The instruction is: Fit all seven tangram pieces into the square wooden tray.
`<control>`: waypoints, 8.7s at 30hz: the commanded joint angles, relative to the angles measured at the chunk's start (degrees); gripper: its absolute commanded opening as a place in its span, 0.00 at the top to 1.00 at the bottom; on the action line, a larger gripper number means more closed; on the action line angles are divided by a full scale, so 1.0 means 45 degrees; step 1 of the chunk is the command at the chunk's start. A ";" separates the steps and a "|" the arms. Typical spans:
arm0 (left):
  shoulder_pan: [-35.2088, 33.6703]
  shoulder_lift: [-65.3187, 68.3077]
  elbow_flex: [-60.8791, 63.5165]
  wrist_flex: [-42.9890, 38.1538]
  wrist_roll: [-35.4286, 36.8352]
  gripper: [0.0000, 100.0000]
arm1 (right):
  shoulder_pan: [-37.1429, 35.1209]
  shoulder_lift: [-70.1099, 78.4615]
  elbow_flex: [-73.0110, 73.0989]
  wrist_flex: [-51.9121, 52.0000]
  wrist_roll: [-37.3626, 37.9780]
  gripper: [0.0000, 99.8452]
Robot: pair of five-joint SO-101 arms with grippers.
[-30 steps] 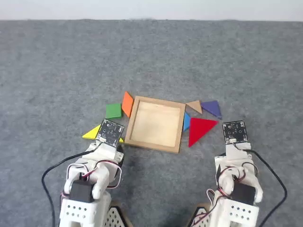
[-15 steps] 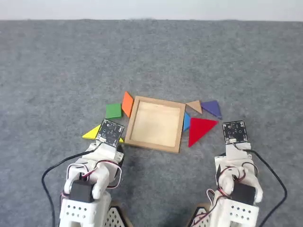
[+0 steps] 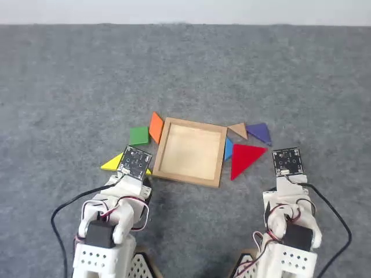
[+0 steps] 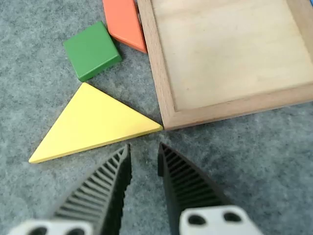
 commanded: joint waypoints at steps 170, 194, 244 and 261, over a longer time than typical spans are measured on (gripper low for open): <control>-0.3223 2.0474 -0.9817 -0.4884 0.7228 0.61 | 0.0166 0.0010 0.0176 0.0107 0.0137 0.99; -0.4904 2.0474 -1.1048 -0.3087 0.5998 0.61 | 0.0166 0.0010 0.0176 0.0107 0.0137 0.99; -0.2247 2.0337 -1.4681 0.0254 -0.4415 0.68 | 0.0166 0.0010 0.0176 0.0107 0.0137 0.99; -0.2716 2.3834 -1.4955 -0.0801 -0.7092 0.67 | 0.0166 0.0010 0.0176 0.0107 0.0137 0.99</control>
